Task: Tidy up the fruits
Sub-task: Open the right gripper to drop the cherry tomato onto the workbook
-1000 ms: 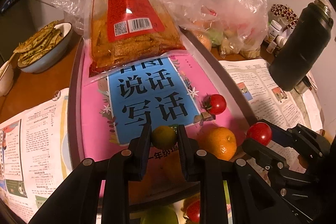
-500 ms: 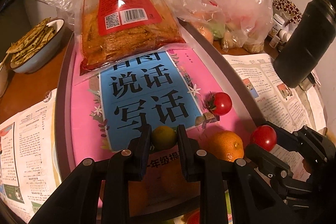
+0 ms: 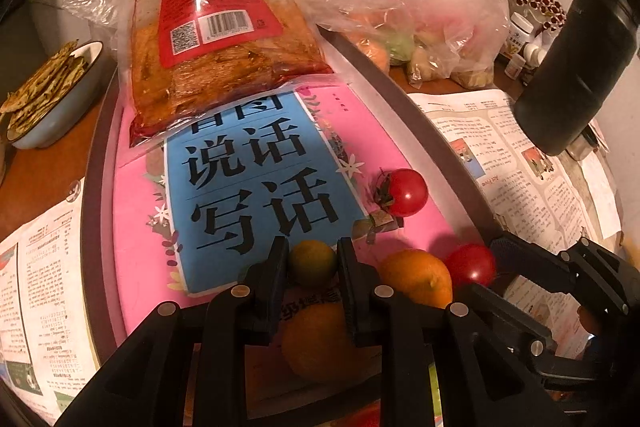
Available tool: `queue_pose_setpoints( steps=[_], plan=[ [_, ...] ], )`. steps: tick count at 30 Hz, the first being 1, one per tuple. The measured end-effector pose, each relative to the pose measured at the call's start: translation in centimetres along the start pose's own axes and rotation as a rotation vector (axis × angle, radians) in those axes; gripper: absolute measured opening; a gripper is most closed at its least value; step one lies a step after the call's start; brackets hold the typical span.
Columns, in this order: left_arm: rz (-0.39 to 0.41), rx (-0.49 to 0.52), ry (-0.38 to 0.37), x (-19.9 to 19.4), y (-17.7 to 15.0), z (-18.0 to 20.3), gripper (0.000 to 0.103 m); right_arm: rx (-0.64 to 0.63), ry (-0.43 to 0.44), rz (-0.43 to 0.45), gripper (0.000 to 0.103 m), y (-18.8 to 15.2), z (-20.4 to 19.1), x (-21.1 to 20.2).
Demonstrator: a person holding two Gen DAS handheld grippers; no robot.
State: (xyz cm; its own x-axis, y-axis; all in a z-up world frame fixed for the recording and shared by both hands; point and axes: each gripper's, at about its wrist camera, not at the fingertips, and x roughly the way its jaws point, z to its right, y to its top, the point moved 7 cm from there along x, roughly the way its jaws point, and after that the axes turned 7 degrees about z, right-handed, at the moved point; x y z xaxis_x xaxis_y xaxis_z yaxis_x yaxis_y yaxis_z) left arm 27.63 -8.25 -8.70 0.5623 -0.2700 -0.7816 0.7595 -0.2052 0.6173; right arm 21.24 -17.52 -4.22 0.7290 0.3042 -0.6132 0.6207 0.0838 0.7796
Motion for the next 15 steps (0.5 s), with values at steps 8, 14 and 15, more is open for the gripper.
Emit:
queue_pose_setpoints(
  steps=[8, 14, 15],
  plan=[
    [-0.001, -0.003, -0.001, 0.03, -0.05, -0.04, 0.025, 0.008, 0.002, 0.004, 0.033, -0.06, -0.03, -0.22],
    [-0.002, -0.003, 0.002, -0.03, -0.13, -0.09, 0.025, 0.014, 0.002, 0.012, 0.033, -0.03, 0.1, -0.58],
    [-0.002, -0.004, 0.002, -0.04, -0.13, -0.11, 0.025, 0.015, 0.003, 0.012, 0.033, -0.03, 0.1, -0.63]
  ],
)
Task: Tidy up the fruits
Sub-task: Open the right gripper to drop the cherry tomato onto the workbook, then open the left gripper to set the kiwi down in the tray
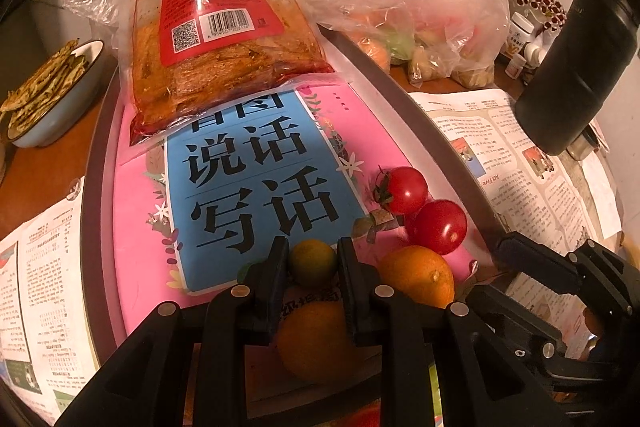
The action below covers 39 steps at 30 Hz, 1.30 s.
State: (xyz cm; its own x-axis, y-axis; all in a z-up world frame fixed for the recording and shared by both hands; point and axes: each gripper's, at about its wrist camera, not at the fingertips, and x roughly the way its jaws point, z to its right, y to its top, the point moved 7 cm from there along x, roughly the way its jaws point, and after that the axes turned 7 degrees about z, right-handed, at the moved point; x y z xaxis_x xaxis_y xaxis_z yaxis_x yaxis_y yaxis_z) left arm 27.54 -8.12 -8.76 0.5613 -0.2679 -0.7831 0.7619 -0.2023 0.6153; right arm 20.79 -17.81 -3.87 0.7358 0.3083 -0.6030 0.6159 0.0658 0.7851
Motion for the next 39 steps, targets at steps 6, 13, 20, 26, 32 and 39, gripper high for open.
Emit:
queue_pose_setpoints(
  steps=[6, 13, 20, 26, 32, 39],
  plan=[
    [-0.001, -0.008, -0.007, -0.1, -0.1, -0.1, 0.025, 0.0, 0.003, 0.001, 0.035, -0.1, -0.1, -0.2],
    [-0.003, -0.018, -0.01, -0.3, -0.2, -0.2, 0.026, 0.012, 0.01, 0.004, 0.04, 0.0, -0.1, -0.6],
    [-0.004, -0.027, -0.014, -0.4, -0.3, -0.4, 0.027, 0.016, 0.018, 0.008, 0.047, 0.0, -0.4, -0.9],
    [-0.007, -0.035, -0.008, -0.5, -0.4, -0.6, 0.035, 0.02, 0.017, 0.011, 0.047, 0.0, -0.4, -1.1],
    [-0.005, -0.043, -0.011, -0.7, -0.4, -0.9, 0.036, 0.048, -0.012, 0.012, 0.065, 0.0, 0.5, -1.3],
    [0.002, -0.051, -0.013, -1.3, -0.5, -1.0, 0.037, 0.059, -0.021, 0.016, 0.065, 0.1, 1.1, -1.5]
  ],
)
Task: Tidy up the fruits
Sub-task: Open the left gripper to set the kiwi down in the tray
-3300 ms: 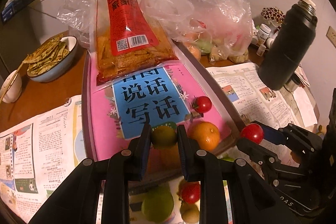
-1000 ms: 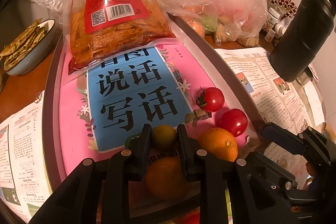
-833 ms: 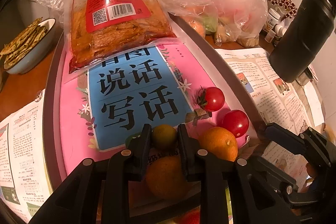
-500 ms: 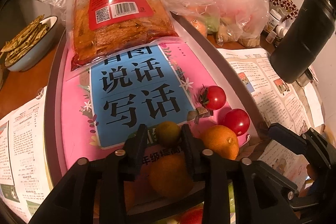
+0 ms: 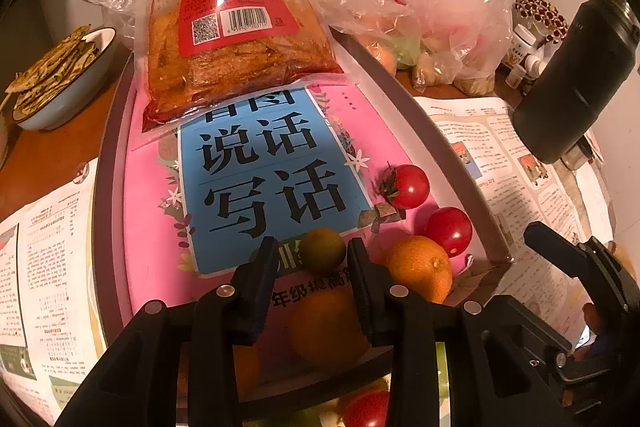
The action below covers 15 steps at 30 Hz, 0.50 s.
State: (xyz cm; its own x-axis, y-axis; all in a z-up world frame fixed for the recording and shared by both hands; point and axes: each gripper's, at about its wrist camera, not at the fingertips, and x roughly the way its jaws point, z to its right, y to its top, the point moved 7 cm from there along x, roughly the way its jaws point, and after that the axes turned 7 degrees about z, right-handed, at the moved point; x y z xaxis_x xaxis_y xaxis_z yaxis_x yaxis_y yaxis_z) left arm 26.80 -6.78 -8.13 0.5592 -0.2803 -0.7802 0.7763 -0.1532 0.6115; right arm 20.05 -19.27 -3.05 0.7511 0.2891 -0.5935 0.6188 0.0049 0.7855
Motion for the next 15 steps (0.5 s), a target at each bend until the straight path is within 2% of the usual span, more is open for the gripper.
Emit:
queue_pose_setpoints(
  steps=[7, 10, 15],
  plan=[
    [0.032, -0.004, -0.006, -1.5, 0.5, 0.1, 0.044, -0.004, 0.003, -0.001, 0.065, -0.1, -0.3, -0.1],
    [0.047, -0.003, -0.003, -2.1, 0.8, 0.1, 0.058, -0.002, 0.002, -0.002, 0.066, -0.1, -0.3, -0.1],
    [0.075, -0.006, 0.009, -3.2, 1.0, 0.1, 0.06, -0.002, 0.002, 0.0, 0.067, 0.0, -0.5, -0.3]
  ],
)
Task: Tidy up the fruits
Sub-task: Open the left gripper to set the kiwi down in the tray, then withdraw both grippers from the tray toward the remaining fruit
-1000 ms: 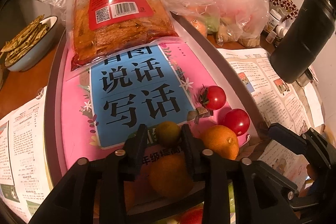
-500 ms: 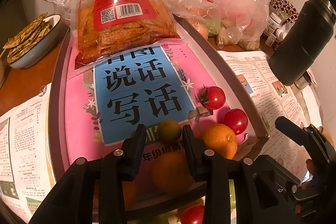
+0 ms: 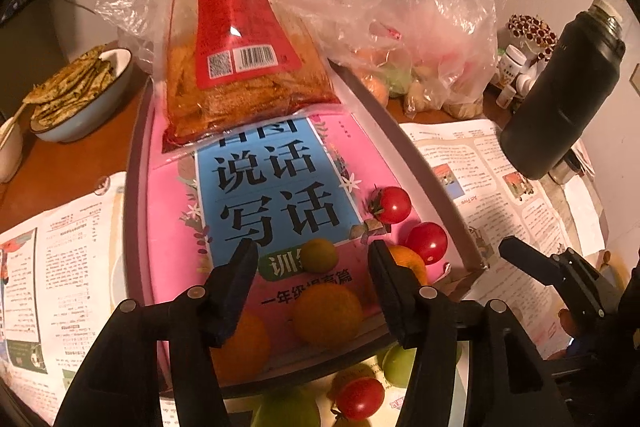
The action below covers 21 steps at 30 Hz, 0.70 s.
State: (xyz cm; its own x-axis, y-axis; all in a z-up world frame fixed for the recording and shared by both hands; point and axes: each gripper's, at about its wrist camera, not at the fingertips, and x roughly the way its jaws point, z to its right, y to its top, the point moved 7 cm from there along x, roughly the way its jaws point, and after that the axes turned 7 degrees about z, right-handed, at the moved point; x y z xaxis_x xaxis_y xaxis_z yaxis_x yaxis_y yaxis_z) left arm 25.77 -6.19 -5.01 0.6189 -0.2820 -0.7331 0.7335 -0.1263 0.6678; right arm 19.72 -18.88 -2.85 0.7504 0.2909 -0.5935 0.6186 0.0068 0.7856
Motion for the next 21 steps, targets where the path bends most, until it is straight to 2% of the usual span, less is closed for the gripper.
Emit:
queue_pose_setpoints(
  steps=[8, 12, 21],
  plan=[
    [0.022, -0.031, 0.022, -1.4, 0.1, -0.5, 0.07, -0.006, 0.001, 0.004, 0.068, 0.1, -0.3, -0.2],
    [0.037, -0.034, 0.029, -2.1, 0.1, -0.5, 0.071, -0.002, -0.001, 0.013, 0.077, 0.2, -0.3, -0.4],
    [0.083, -0.035, 0.015, -4.3, 0.4, -0.3, 0.071, 0.004, -0.008, 0.02, 0.078, 0.4, -0.3, -0.8]
  ],
)
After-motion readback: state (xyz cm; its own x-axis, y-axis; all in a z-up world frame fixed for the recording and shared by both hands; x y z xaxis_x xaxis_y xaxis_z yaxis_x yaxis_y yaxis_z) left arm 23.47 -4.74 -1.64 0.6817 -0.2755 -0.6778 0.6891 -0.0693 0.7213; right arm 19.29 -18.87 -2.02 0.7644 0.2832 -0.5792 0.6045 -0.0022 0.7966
